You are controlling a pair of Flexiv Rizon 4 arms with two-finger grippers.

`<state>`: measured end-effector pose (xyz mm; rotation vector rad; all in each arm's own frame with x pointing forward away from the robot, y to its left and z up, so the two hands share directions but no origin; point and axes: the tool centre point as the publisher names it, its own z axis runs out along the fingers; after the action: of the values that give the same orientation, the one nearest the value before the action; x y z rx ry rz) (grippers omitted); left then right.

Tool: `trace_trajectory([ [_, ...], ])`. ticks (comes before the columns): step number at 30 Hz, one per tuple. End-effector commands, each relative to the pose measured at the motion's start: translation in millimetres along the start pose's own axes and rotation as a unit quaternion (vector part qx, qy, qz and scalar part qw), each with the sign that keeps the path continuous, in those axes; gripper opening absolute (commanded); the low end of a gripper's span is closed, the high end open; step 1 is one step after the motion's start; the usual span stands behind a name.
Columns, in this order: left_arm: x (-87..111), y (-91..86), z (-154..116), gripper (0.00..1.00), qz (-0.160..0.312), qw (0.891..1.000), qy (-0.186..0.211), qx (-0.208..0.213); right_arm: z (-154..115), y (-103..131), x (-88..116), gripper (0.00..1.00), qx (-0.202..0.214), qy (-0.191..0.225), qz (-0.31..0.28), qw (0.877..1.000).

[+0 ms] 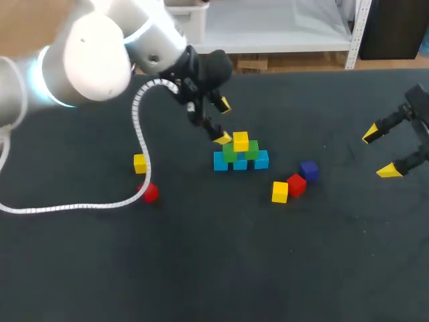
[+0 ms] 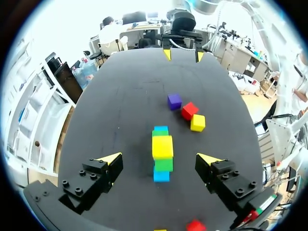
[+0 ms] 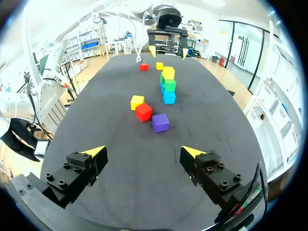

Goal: Place the blue cubes, place green cubes on the blue cubes, place the yellow cubes on the green cubes, then place the red cubes on the yellow cubes, and place purple cube on the red cubes.

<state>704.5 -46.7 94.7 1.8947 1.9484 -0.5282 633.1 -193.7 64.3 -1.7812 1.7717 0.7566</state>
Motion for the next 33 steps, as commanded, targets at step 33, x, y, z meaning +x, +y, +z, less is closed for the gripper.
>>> trace_trajectory([
  [33,179.2,-4.0,-30.3,1.00,-0.019,0.999,0.038,-0.012,0.3,-0.3,0.3,1.00,0.000,-0.001,0.000,1.000],
])
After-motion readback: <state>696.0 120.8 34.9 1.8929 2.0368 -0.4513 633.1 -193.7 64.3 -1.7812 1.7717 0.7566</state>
